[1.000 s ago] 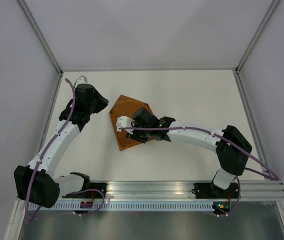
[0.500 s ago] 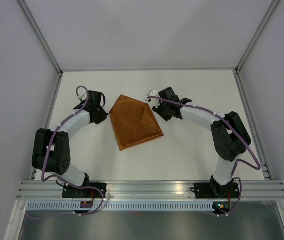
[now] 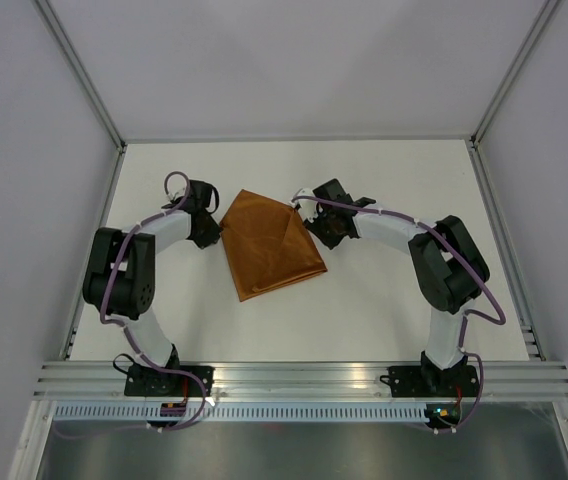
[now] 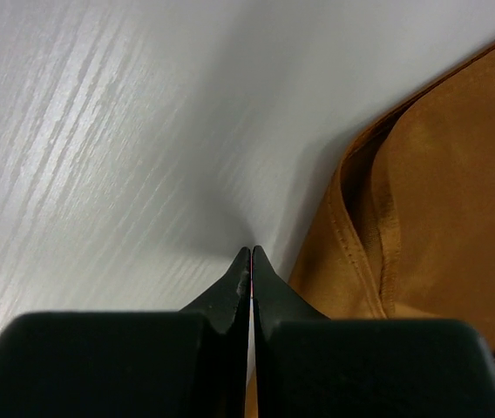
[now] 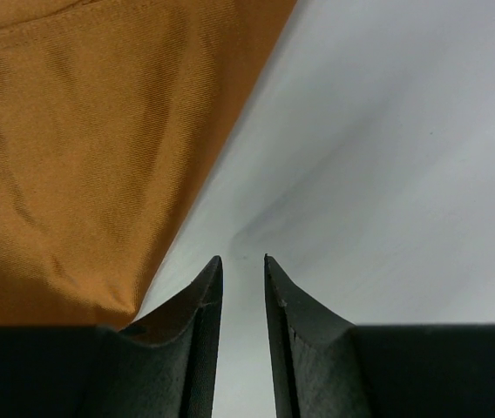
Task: Fold the napkin, place the utensils inside, and roll it up
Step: Fold the napkin
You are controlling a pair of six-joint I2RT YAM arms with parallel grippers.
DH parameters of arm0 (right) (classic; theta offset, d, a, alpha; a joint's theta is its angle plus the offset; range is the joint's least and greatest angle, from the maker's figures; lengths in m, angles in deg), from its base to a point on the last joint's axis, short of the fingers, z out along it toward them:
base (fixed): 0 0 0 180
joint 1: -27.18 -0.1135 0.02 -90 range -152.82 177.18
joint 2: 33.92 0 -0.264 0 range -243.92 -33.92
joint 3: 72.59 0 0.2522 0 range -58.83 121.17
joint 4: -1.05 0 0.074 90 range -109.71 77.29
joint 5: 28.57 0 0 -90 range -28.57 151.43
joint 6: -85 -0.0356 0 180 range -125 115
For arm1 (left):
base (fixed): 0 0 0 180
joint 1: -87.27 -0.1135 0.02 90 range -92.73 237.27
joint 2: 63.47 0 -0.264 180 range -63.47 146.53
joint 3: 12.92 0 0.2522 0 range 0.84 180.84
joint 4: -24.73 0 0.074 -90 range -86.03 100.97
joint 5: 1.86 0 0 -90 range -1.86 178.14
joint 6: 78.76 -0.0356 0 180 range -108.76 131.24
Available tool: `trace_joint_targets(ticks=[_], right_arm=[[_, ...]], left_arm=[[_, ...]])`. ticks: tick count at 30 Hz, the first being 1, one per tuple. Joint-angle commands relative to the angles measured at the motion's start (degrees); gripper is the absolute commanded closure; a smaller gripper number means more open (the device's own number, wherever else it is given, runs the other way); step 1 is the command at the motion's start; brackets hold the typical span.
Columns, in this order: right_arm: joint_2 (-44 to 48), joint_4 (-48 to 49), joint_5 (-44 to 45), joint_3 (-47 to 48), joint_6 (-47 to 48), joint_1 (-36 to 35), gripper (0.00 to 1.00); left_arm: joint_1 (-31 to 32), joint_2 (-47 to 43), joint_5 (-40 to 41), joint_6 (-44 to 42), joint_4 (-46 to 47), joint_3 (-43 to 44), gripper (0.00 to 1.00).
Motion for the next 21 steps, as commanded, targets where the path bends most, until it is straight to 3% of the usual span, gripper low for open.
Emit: trace_joint_targets(ticks=[1,21], right_arm=[[0.6,-2.5,-1.5,1.4,-1.8,-0.1,0.69],[2.7,-8.7,-4.0,-2.3,-4.8,-2.4,0.72]], left_arm=[[-0.4,2.5,-2.3,-1.8,1.5,3.0,0.98],[2.1,13.6,-9.6,-7.9,-1.3,16.0,0.98]])
